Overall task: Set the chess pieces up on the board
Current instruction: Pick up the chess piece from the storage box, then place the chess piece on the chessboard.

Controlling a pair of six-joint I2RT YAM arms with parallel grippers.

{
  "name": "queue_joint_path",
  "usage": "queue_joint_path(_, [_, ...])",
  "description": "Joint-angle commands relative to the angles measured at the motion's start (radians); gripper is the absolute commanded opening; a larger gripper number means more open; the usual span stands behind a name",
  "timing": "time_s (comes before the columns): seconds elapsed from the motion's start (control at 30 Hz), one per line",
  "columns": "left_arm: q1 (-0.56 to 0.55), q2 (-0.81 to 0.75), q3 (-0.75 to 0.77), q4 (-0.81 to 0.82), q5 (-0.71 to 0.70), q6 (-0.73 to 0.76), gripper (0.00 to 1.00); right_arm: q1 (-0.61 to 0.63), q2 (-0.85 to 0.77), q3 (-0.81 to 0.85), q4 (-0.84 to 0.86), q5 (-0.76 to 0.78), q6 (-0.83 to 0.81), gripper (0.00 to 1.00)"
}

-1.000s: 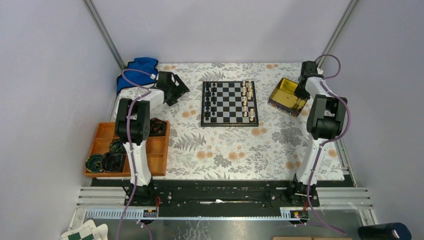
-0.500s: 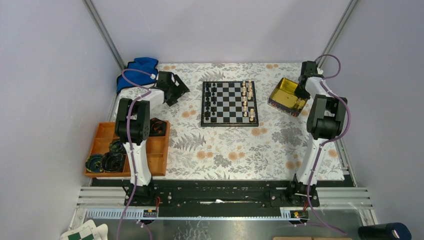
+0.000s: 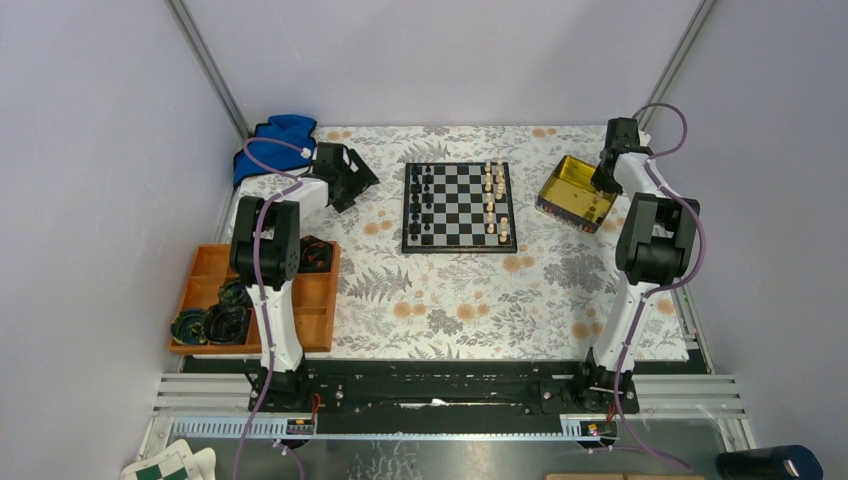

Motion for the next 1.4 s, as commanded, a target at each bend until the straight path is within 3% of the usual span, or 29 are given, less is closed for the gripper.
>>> queue_joint_path(0.0, [0.015, 0.058, -0.036, -0.098, -0.034, 0.016, 0.99, -0.001, -0.099, -0.009, 0.023, -0.019, -0.010, 0.00])
queue_joint_path(0.33, [0.015, 0.053, -0.046, -0.090, -0.033, 0.010, 0.99, 0.054, -0.191, -0.011, 0.002, -0.057, -0.019, 0.00])
queue_joint_path(0.73, [0.014, 0.044, -0.063, -0.078, -0.028, 0.004, 0.99, 0.312, -0.221, -0.007, -0.040, -0.056, -0.036, 0.00])
queue_joint_path(1.37, [0.006, 0.037, -0.070, -0.076, -0.034, 0.007, 0.99, 0.517, -0.178, -0.050, -0.037, -0.066, -0.028, 0.00])
